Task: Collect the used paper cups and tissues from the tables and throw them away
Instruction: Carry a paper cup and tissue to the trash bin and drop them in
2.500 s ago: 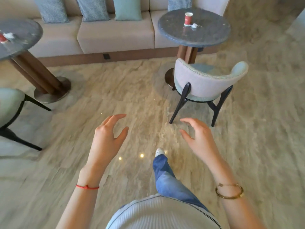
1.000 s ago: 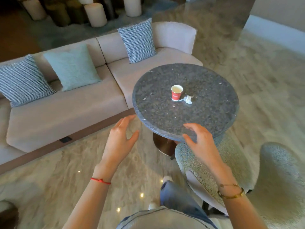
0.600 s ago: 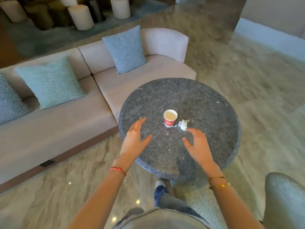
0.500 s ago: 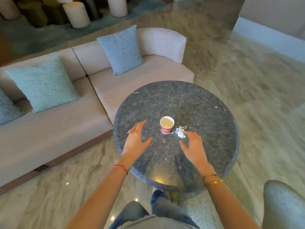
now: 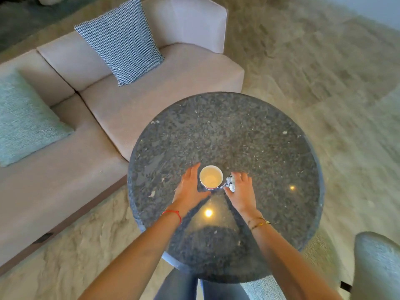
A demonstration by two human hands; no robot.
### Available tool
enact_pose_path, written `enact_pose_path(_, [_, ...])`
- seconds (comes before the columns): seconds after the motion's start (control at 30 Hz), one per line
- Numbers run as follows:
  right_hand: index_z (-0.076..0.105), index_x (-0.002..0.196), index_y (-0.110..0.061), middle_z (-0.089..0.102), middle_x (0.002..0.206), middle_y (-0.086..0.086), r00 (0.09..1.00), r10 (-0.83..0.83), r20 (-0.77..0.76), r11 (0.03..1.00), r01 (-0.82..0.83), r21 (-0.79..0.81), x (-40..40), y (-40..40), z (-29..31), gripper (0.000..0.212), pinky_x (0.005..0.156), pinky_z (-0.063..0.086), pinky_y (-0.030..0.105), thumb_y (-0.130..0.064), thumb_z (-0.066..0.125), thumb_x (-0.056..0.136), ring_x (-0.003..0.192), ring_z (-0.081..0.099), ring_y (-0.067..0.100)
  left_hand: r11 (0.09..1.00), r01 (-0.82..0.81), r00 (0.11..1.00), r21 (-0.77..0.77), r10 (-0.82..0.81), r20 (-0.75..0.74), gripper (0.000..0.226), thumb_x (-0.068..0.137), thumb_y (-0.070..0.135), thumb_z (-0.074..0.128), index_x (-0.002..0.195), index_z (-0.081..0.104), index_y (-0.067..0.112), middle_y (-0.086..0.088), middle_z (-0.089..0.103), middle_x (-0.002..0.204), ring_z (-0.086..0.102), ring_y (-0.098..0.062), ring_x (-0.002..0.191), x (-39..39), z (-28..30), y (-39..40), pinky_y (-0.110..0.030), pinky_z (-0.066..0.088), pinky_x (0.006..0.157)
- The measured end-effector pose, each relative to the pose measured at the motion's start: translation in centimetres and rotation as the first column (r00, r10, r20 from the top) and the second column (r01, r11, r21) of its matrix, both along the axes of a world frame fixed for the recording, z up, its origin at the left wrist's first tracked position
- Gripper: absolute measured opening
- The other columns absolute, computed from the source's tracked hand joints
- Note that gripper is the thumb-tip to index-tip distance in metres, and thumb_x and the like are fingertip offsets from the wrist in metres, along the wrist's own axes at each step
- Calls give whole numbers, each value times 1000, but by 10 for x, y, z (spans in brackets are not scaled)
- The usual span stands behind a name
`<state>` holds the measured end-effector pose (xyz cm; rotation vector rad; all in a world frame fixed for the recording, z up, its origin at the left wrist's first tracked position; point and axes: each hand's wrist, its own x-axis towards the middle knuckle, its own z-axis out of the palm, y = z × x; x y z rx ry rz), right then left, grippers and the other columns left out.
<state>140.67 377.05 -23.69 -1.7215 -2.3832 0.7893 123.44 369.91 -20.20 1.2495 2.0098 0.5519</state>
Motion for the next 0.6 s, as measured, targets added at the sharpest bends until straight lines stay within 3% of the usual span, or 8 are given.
enact_pose_path(0.13, [55, 120, -9, 52, 120, 10, 1000, -13, 1, 1000, 13, -13, -9, 2, -13, 37, 92, 46, 36, -19, 67, 86, 110, 47, 27, 1000, 5, 1000, 8, -5, 17, 89, 69, 40, 85, 141, 37, 19, -4, 45, 139, 49, -24, 123, 0, -9, 12, -40, 48, 93])
enact_pose_path(0.23, [58, 105, -8, 55, 110, 9, 1000, -22, -20, 999, 22, -31, -11, 4, -17, 20, 82, 49, 36, -5, 60, 86, 104, 49, 28, 998, -48, 995, 44, 44, 90, 72, 66, 41, 86, 125, 49, 21, 2, 54, 122, 57, -17, 106, 2, -12, 14, -30, 49, 80])
enact_pose_path(0.33, [60, 95, -7, 58, 103, 9, 997, -41, -64, 998, 38, -47, -7, 4, -16, 14, 77, 46, 32, 2, 54, 86, 102, 50, 27, 996, -54, 993, 67, 47, 105, 69, 67, 40, 85, 123, 48, 21, 2, 56, 118, 56, -15, 102, 1, -11, 12, -27, 46, 76])
enact_pose_path(0.6, [59, 98, -8, 59, 102, 7, 977, -75, -201, 996, 83, 31, 26, -14, 33, 12, 83, 41, 26, -3, 60, 87, 98, 52, 24, 982, -74, 997, 177, 66, 51, 66, 72, 36, 83, 125, 45, 26, 11, 55, 113, 53, -10, 102, -9, 26, -12, -21, 41, 72])
